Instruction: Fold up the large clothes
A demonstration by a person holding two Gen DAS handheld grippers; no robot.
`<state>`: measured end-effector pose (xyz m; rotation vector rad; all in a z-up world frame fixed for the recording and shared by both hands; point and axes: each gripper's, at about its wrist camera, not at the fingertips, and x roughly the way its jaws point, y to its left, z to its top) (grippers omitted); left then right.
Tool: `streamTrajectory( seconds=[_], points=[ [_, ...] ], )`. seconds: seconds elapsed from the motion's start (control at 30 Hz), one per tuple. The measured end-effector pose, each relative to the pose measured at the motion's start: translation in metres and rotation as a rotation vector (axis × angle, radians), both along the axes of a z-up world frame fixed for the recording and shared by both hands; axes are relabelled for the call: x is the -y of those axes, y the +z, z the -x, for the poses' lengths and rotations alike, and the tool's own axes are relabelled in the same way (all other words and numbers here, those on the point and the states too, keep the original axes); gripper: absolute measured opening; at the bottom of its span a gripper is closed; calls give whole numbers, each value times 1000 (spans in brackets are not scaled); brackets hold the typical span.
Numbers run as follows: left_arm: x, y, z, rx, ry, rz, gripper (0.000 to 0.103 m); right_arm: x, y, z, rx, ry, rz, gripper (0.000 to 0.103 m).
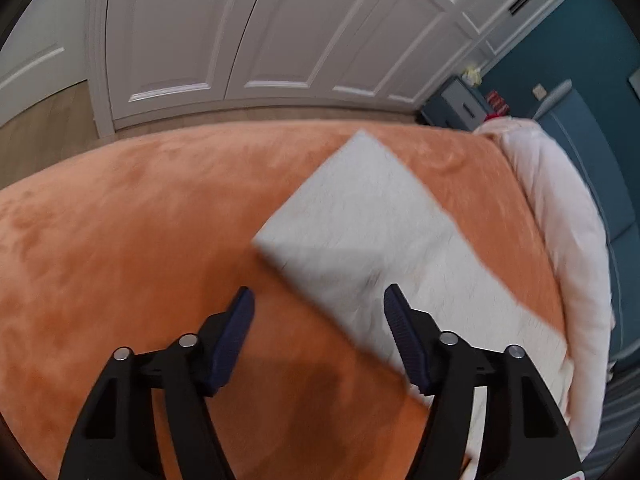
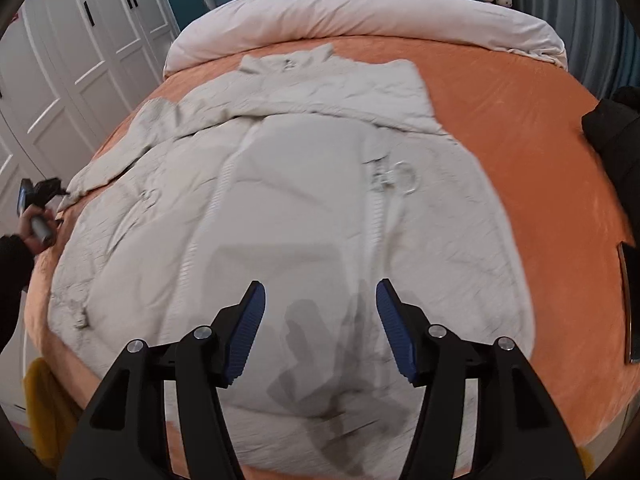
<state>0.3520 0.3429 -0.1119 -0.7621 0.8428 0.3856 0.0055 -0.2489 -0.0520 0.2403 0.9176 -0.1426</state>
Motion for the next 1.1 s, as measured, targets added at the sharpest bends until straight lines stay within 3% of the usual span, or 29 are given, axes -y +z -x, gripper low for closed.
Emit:
streamTrajectory(
  seconds=[0.03, 0.1, 0.2, 0.27, 0.3, 0.4, 0.47, 0.5, 0.53, 0.57, 0.6, 0.7, 0.8, 0.87, 0.97, 1.1],
  points=[
    [0, 2, -8, 5, -24, 14, 23, -6, 2, 1, -2, 7, 1, 56],
    [11, 14, -23, -2, -76, 29, 3, -18, 8, 1, 7, 24, 16, 56],
    [55, 80, -34, 142, -213, -83, 1, -26, 13, -2, 27, 41, 18, 57],
    [115, 140, -32, 259, -355, -165, 1, -29, 13, -5, 34, 46, 4, 57],
    [134, 156, -29, 296, -400, -173, 0, -30, 12, -7, 40, 42, -4, 57],
    [248, 224, -2, 458, -639, -197, 1, -26, 8, -12, 56, 26, -56, 57],
    [320, 242, 17, 509, -779, -193, 4, -20, 6, -13, 68, 6, -86, 57],
    [364, 243, 31, 520, -855, -188, 9, -17, 6, -12, 73, -2, -92, 57],
    [395, 239, 44, 521, -914, -182, 30, -14, 6, -12, 77, -9, -95, 57],
    [422, 230, 56, 515, -965, -176, 52, -10, 5, -11, 80, -18, -94, 58],
    [455, 210, 73, 492, -1003, -175, 88, -3, 5, -11, 82, -30, -93, 59],
    [503, 148, 109, 430, -1075, -220, 90, 22, 7, -13, 93, -73, -102, 64],
    [492, 102, 126, 318, -1082, -238, 90, 52, 12, -27, 112, -104, -120, 66],
    [465, 85, 121, 259, -1027, -222, 90, 66, 18, -45, 137, -102, -107, 67],
    [409, 77, 77, 183, -881, -233, 86, 84, 24, -80, 173, -100, -116, 68],
    [346, 80, 20, 151, -688, -320, 85, 104, 23, -153, 184, -136, -135, 68]
  ],
)
